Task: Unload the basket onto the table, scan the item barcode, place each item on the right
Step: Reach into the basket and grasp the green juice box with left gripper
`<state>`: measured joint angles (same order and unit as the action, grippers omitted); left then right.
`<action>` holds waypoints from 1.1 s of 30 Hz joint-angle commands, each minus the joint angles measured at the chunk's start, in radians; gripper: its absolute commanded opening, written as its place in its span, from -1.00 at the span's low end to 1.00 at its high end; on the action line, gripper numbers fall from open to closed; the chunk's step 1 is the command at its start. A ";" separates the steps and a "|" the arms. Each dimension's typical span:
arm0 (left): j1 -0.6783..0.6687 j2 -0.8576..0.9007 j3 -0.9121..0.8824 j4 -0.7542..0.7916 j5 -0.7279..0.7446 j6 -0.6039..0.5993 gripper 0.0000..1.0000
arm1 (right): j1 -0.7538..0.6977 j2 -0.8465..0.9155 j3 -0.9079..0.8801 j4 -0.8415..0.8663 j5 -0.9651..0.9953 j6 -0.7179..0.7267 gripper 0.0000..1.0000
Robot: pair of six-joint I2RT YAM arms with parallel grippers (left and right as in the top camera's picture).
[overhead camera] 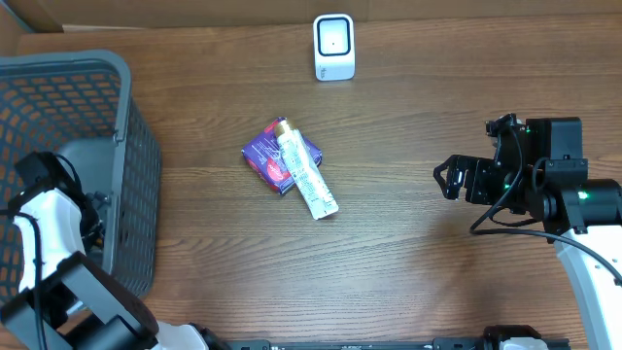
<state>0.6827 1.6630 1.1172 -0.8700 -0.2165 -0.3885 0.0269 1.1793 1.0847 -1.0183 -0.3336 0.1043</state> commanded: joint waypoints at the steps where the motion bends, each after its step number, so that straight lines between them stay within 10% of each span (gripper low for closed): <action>1: 0.005 0.014 -0.006 -0.004 0.003 0.008 0.60 | 0.006 0.001 0.032 0.002 -0.001 -0.001 1.00; 11: 0.005 0.014 -0.006 0.002 0.003 0.008 0.11 | 0.006 0.001 0.032 0.002 -0.001 -0.001 1.00; 20: 0.005 0.015 -0.010 0.037 -0.004 0.007 0.25 | 0.006 0.001 0.032 0.002 -0.001 -0.001 1.00; 29: 0.005 0.017 -0.010 0.039 -0.003 0.008 -0.78 | 0.006 0.001 0.032 0.006 -0.001 -0.001 1.00; 33: 0.001 0.016 0.000 0.024 0.013 0.029 -0.92 | 0.006 0.001 0.032 0.006 -0.001 -0.001 1.00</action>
<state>0.6827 1.6707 1.1172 -0.8345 -0.2169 -0.3847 0.0269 1.1793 1.0847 -1.0168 -0.3328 0.1043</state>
